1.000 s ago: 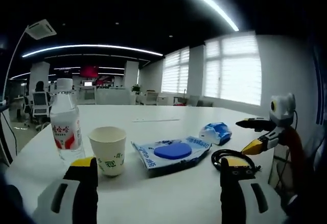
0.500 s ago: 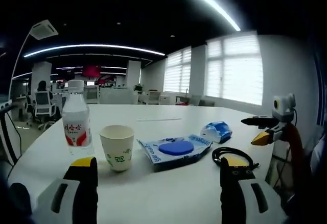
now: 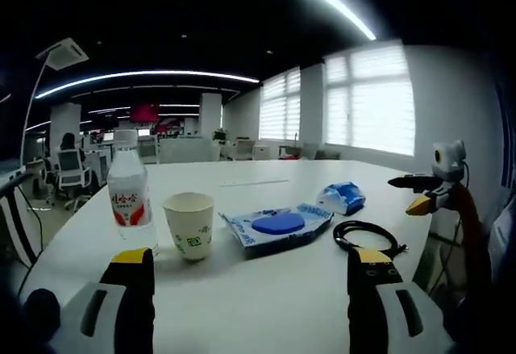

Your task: Arrange the tabletop items into an orderly group along one side of the table until the central work area is clear of visible clutter.

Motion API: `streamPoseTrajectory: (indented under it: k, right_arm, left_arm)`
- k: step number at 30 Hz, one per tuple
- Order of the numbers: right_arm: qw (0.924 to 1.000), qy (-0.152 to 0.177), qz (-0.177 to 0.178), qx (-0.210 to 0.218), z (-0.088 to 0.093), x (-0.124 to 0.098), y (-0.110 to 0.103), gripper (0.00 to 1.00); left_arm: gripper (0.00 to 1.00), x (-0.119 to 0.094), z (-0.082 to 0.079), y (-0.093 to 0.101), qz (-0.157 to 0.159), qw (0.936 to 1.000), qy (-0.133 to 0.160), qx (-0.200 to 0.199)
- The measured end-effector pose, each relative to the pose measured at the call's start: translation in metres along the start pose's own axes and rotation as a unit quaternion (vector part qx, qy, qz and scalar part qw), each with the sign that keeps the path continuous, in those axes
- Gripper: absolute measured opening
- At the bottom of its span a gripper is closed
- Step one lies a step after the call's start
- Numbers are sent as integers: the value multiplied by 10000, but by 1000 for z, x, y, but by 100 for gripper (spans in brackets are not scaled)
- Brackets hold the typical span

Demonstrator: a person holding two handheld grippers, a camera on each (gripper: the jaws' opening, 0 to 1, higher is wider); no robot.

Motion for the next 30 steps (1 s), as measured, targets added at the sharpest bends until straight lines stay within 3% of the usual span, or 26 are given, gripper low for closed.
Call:
streamPoseTrajectory:
  k: [6,12,16,30]
  right_arm:
    - [9999,1,123,38,4,-9,7,99]
    - [9997,-45,236,59,4,-15,11,99]
    - [9996,-34,272,18,4,-20,12,99]
    - [9992,-26,385,-67,10,-28,11,98]
  left_arm:
    - [100,-8,-6,3,2,9998,64,195]
    - [100,-16,-6,4,135,9997,161,129]
    - [100,-20,-4,3,23,9998,34,205]
    - [100,-33,-6,3,-30,9996,100,252]
Point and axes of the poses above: the point that each gripper's makers call its tool centre point, and the gripper's own axes: x roughly forward along the fingers, y roughly to its right, z roughly out of its underside, the point moved 5 cm from there along -x, roughly backward along the fingers, and after that the axes turned 10 degrees about -y, right-handed, at the moved point
